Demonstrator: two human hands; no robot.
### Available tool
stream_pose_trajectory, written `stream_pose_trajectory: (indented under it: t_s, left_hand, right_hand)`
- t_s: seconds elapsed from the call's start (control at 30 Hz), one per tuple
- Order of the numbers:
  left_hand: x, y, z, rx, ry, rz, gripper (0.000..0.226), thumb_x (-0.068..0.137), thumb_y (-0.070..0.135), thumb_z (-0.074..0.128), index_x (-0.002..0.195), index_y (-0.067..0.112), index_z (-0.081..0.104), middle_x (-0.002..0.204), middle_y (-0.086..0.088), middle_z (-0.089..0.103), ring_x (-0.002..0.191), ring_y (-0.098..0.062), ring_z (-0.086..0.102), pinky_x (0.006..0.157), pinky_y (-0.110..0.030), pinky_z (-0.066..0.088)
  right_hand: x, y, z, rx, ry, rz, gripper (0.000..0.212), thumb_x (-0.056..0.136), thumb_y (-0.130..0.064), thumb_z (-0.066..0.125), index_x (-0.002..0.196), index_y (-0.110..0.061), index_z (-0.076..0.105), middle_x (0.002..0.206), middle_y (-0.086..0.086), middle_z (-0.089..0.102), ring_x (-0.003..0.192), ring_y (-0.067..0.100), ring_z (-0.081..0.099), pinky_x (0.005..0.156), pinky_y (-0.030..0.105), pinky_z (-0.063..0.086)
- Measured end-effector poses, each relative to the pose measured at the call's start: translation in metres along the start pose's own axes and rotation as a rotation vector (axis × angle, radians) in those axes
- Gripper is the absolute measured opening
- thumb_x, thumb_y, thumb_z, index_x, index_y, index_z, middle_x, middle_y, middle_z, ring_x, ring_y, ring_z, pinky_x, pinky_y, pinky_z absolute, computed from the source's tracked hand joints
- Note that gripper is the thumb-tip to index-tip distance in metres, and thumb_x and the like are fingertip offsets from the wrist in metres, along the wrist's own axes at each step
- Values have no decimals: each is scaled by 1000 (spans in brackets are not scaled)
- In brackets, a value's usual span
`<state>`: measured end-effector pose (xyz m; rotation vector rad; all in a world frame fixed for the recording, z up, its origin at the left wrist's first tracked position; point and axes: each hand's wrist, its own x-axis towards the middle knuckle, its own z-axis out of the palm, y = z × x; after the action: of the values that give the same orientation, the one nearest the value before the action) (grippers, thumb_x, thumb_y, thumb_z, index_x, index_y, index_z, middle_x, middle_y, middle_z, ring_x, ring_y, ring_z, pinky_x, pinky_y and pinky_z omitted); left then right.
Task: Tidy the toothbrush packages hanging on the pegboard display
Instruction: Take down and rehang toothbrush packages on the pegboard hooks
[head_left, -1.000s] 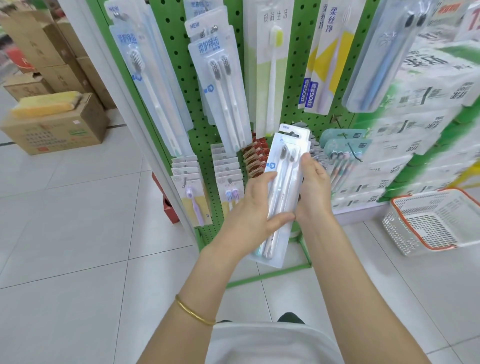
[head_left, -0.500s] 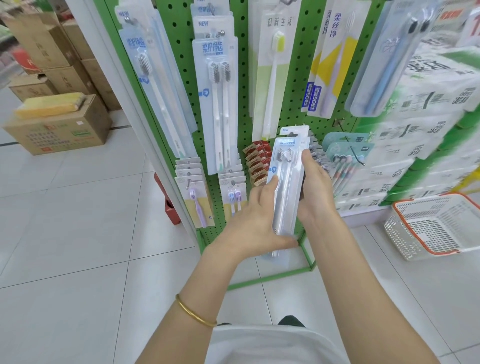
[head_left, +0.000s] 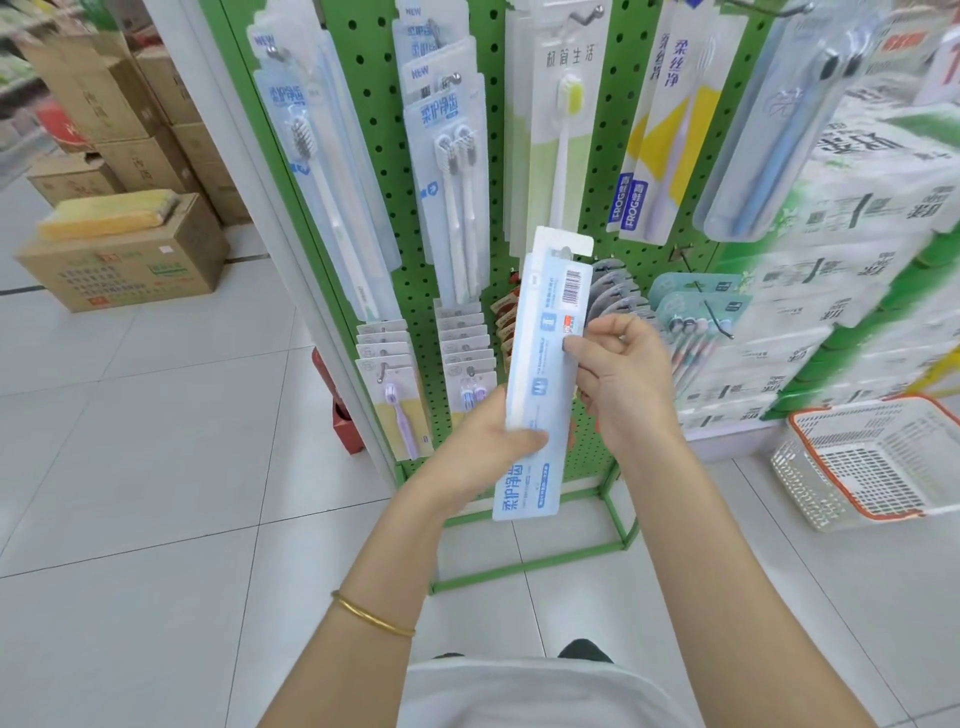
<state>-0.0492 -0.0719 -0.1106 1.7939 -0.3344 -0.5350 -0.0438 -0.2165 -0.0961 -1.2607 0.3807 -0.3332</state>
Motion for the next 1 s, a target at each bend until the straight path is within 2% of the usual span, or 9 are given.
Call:
stream_pose_trajectory:
  t_s: [0.1, 0.2, 0.3, 0.43, 0.53, 0.6, 0.7, 0.83, 1.0]
  left_hand:
    - [-1, 2, -1, -190, 44, -37, 27, 98, 25, 51, 120, 12, 58, 109, -15, 70, 99, -31, 68, 93, -50, 51]
    - [2, 8, -5, -222, 106, -73, 44, 94, 54, 45, 118, 21, 61, 109, -2, 71, 100, -18, 68, 94, -40, 51]
    - [5, 20, -8, -210, 251, 12, 28, 97, 47, 43, 112, 31, 59, 108, 10, 69, 99, -5, 66, 88, -28, 51]
    - [10, 33, -17, -171, 383, 99, 26, 96, 42, 49, 100, 17, 56, 98, -2, 64, 88, -17, 64, 84, -41, 51]
    - [13, 41, -26, -75, 376, 199, 18, 94, 46, 49, 82, 33, 50, 87, -10, 55, 82, -26, 57, 75, -51, 51]
    - [16, 47, -32, 116, 434, 282, 19, 97, 44, 42, 87, 29, 48, 90, -1, 50, 90, -16, 47, 78, -33, 44]
    - [15, 58, -40, 372, 493, 342, 45, 92, 55, 24, 102, 18, 49, 102, -2, 48, 96, -7, 36, 76, -14, 33]
    - [12, 74, -49, 489, 520, 394, 59, 88, 59, 15, 115, 20, 50, 105, 1, 50, 101, -10, 39, 81, -26, 34]
    - [15, 89, -58, 520, 543, 348, 43, 99, 46, 23, 120, 24, 53, 110, 1, 53, 109, -12, 42, 88, -30, 36]
  right_hand:
    - [-3, -8, -1, 13, -78, 5, 23, 84, 4, 64, 99, -10, 54, 89, 12, 69, 65, 17, 67, 39, 18, 41]
    - [-5, -14, -3, 61, -233, 37, 27, 84, 7, 62, 108, -6, 59, 87, 7, 72, 68, 18, 70, 45, 22, 49]
    - [-8, -18, -1, 96, -413, 52, 32, 76, 2, 67, 107, -6, 61, 83, 5, 73, 72, 18, 70, 56, 26, 54]
    - [-4, -21, 1, 241, -607, 78, 44, 68, -15, 73, 109, -8, 58, 101, 12, 69, 87, 22, 68, 70, 32, 56]
    - [1, -28, 8, 239, -700, 89, 65, 64, -21, 82, 119, -2, 54, 107, 14, 68, 92, 25, 68, 73, 34, 56]
    - [4, -34, 14, 225, -743, 52, 73, 64, -23, 84, 125, -1, 50, 110, 16, 67, 94, 26, 67, 76, 37, 56]
    - [6, -45, 23, 155, -772, -15, 80, 60, -29, 89, 126, -9, 46, 120, 23, 60, 99, 31, 60, 84, 45, 52]
    - [5, -63, 34, 13, -756, -143, 70, 57, -35, 89, 111, -21, 47, 118, 14, 64, 92, 28, 56, 80, 41, 52]
    - [2, -75, 51, -168, -583, -315, 56, 64, -33, 72, 113, -24, 46, 118, 8, 62, 83, 16, 57, 80, 39, 50]
